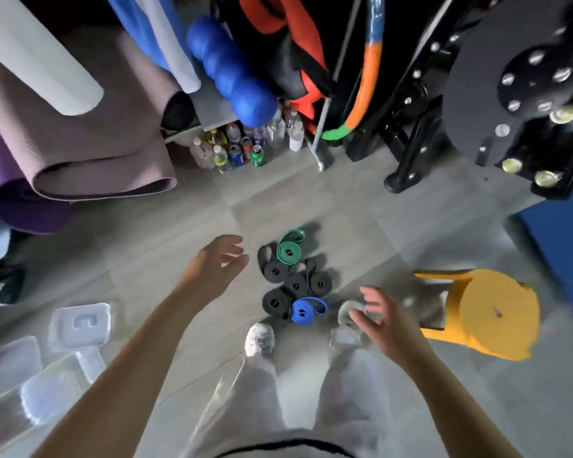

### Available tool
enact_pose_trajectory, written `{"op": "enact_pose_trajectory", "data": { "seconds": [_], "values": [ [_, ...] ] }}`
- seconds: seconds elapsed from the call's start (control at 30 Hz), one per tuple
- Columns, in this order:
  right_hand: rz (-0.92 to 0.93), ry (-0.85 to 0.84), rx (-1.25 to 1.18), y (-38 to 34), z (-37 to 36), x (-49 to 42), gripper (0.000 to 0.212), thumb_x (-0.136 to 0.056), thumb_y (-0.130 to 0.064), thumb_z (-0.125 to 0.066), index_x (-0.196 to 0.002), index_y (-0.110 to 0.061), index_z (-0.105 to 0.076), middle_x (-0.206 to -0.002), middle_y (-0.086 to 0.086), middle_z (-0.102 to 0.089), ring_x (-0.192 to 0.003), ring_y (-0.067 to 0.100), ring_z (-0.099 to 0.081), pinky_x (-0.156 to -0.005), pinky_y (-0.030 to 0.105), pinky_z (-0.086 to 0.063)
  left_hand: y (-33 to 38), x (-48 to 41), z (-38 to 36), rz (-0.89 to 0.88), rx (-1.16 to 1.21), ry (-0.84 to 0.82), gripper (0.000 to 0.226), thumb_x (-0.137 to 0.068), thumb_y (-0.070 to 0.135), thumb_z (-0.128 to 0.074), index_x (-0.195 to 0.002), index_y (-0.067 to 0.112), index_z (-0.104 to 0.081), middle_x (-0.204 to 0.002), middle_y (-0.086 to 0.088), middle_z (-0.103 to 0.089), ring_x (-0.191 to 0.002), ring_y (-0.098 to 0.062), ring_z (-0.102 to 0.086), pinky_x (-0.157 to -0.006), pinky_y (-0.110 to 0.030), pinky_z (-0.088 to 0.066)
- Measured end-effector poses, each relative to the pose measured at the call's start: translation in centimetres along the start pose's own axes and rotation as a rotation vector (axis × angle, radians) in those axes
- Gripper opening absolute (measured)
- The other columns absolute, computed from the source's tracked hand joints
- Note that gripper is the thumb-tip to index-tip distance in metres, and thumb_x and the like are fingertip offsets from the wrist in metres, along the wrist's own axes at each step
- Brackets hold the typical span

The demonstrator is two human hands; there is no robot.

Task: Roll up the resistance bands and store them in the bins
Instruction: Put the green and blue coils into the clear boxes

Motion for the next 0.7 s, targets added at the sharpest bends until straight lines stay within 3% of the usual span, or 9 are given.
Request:
{"op": "enact_pose_trajectory", "data": {
  "seconds": [0.1, 0.2, 0.3, 0.37, 0.43, 0.5, 0.57, 0.7],
  "values": [
    [0.021, -0.132, 0.069, 2.4, 1.6, -7.6, 0.044, -0.081, -0.035, -0.07, -0.12, -0.023, -0.055, -0.109, 0.001, -0.066, -0.1, 0.014, -0.064, -0.089, 0.037, -0.051, -2.8, -2.1, -4.0, 0.137, 0.039, 0.08, 0.033, -0.087, 0.015, -0.064, -0.118, 0.012, -0.057, -0.099, 0.0, -0.062, -0.091, -0.02, -0.064, -0.075, -0.029, -0.047],
    [0.084, -0.304, 0.234, 5.3, 0.6, -16.5, 0.046, -0.083, -0.03, -0.068, -0.125, -0.017, -0.053, -0.12, 0.006, -0.061, -0.106, 0.017, -0.062, -0.093, 0.033, -0.047, -8.9, -4.9, -10.6, 0.338, 0.123, 0.129, 0.035, -0.086, 0.012, -0.065, -0.12, 0.006, -0.055, -0.102, -0.008, -0.064, -0.089, -0.025, -0.064, -0.072, -0.03, -0.049],
    [0.139, -0.456, 0.526, 9.3, -1.3, -24.6, 0.049, -0.083, -0.035, -0.065, -0.127, -0.018, -0.051, -0.126, 0.005, -0.057, -0.113, 0.02, -0.057, -0.093, 0.028, -0.044, -14.9, -7.7, -18.1, 0.542, 0.162, 0.099, 0.043, -0.087, 0.017, -0.064, -0.126, 0.007, -0.049, -0.115, -0.015, -0.062, -0.088, -0.028, -0.064, -0.065, -0.03, -0.049],
    [0.16, -0.545, 0.63, 12.3, -3.6, -28.6, 0.051, -0.081, -0.041, -0.065, -0.126, -0.022, -0.051, -0.128, 0.004, -0.056, -0.113, 0.02, -0.057, -0.093, 0.031, -0.046, -18.5, -8.8, -23.2, 0.632, 0.162, 0.065, 0.047, -0.089, 0.021, -0.062, -0.13, 0.008, -0.045, -0.123, -0.013, -0.058, -0.091, -0.027, -0.063, -0.059, -0.027, -0.047],
    [0.183, -0.574, 0.687, 14.9, -6.4, -32.3, 0.051, -0.082, -0.041, -0.064, -0.127, -0.021, -0.052, -0.127, 0.005, -0.057, -0.11, 0.021, -0.058, -0.091, 0.031, -0.047, -21.7, -10.3, -27.7, 0.679, 0.134, 0.054, 0.047, -0.089, 0.024, -0.06, -0.132, 0.01, -0.045, -0.126, -0.009, -0.056, -0.096, -0.024, -0.062, -0.063, -0.025, -0.047],
    [0.216, -0.572, 0.74, 17.1, -9.8, -35.8, 0.051, -0.083, -0.04, -0.063, -0.128, -0.019, -0.051, -0.126, 0.006, -0.057, -0.109, 0.021, -0.058, -0.089, 0.029, -0.046, -25.1, -12.3, -31.8, 0.703, 0.032, 0.041, 0.048, -0.089, 0.027, -0.058, -0.133, 0.012, -0.045, -0.131, -0.01, -0.054, -0.112, -0.025, -0.056, -0.084, -0.029, -0.045],
    [0.246, -0.601, 0.84, 19.4, -13.9, -38.6, 0.052, -0.084, -0.041, -0.059, -0.131, -0.02, -0.047, -0.13, 0.006, -0.054, -0.114, 0.021, -0.055, -0.091, 0.03, -0.045, -28.3, -14.0, -35.8, 0.745, -0.019, 0.012, 0.05, -0.09, 0.03, -0.055, -0.136, 0.015, -0.043, -0.134, -0.009, -0.049, -0.12, -0.025, -0.05, -0.092, -0.03, -0.04],
    [0.38, -0.622, 0.904, 22.1, -22.6, -42.6, 0.048, -0.087, -0.043, -0.057, -0.129, -0.023, -0.044, -0.129, 0.002, -0.049, -0.117, 0.024, -0.051, -0.09, 0.035, -0.046, -34.6, -18.3, -42.1, 0.728, 0.024, -0.015, 0.043, -0.086, 0.031, -0.055, -0.124, 0.013, -0.049, -0.124, -0.01, -0.053, -0.108, -0.025, -0.054, -0.077, -0.029, -0.039]
  ]
}}
Point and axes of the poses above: each hand's wrist, its own x-axis away from the middle knuckle, its own z-axis out of the back of the hand, y = z × x, the point moved 6 cm from there along -x, towards the middle knuckle
